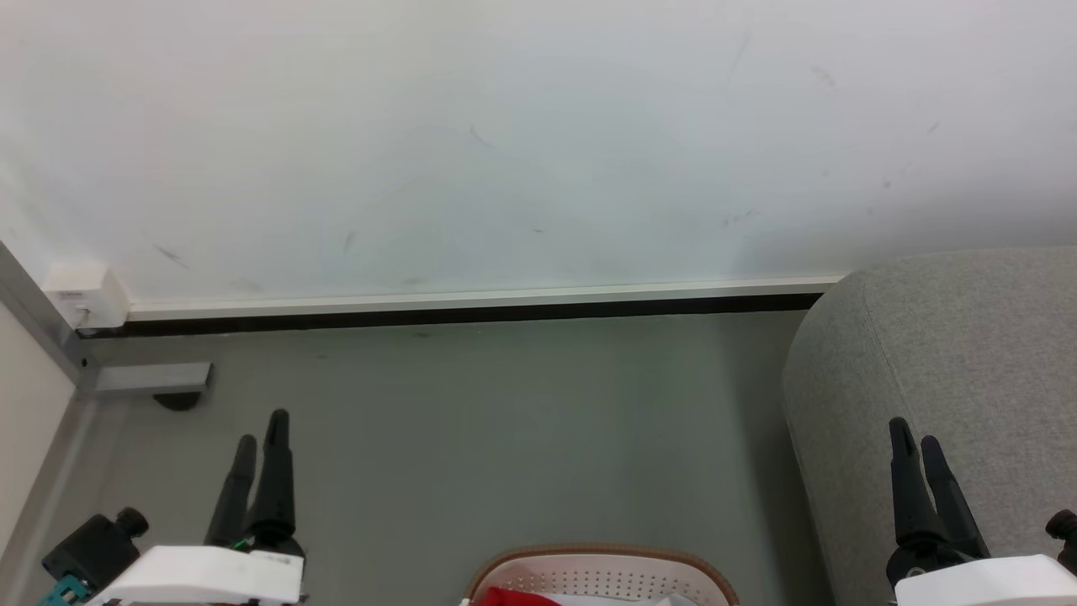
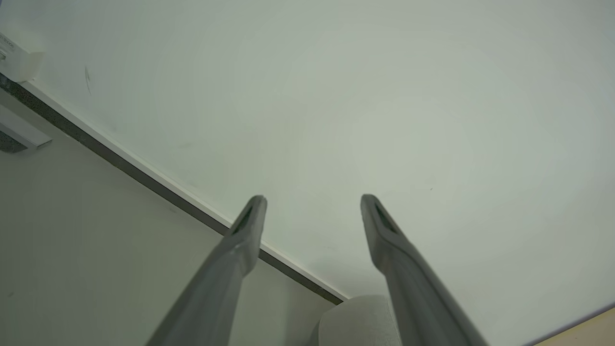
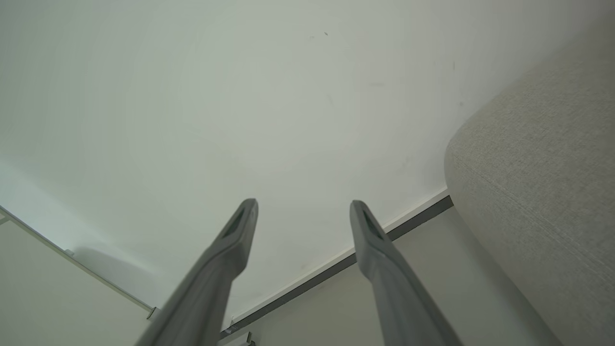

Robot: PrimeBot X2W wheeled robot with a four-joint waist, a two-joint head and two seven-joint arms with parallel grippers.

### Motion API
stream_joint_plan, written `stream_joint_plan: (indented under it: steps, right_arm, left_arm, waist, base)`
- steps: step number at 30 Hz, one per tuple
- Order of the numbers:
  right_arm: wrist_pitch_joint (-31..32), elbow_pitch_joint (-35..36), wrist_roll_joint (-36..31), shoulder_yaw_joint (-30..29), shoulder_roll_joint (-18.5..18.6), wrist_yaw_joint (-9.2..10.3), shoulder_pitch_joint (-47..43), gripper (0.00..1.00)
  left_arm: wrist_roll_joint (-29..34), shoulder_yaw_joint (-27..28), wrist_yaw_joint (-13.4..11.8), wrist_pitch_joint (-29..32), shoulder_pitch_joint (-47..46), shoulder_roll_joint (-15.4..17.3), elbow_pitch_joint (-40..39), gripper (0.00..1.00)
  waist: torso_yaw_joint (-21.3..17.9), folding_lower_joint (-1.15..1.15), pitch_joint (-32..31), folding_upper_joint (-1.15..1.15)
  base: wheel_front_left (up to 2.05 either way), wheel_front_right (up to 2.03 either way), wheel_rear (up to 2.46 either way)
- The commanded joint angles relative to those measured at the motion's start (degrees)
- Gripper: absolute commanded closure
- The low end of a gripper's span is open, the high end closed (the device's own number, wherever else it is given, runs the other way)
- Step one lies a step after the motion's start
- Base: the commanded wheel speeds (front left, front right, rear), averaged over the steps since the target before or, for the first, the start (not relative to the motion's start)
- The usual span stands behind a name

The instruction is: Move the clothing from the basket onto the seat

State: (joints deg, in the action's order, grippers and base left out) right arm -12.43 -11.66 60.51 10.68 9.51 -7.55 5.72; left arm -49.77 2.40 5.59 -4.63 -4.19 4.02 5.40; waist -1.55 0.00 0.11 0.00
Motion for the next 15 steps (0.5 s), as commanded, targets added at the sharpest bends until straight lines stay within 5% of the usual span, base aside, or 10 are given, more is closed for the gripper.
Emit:
stream_joint_plan:
  steps: [1, 15]
  right_arm:
    - [-0.3, 0.3, -3.3, -0.8, 0.2, 0.05, 1.4, 0.00]
    - [-0.9, -2.1, -20.2, -2.1, -1.5, 0.06, 1.5, 0.00]
  left_arm:
    - [2.6, 0.0, 0.3, -0.6, -0.4, 0.4, -0.8, 0.00]
    - [17.3, -2.3, 0.6, -2.9, 0.1, 1.3, 1.9, 0.00]
  waist:
    - [0.0, 0.00, 0.0, 0.00]
    - [-0.4, 0.00, -0.3, 0.00]
  base:
    - [0.00, 0.00, 0.00]
    - [0.00, 0.00, 0.00]
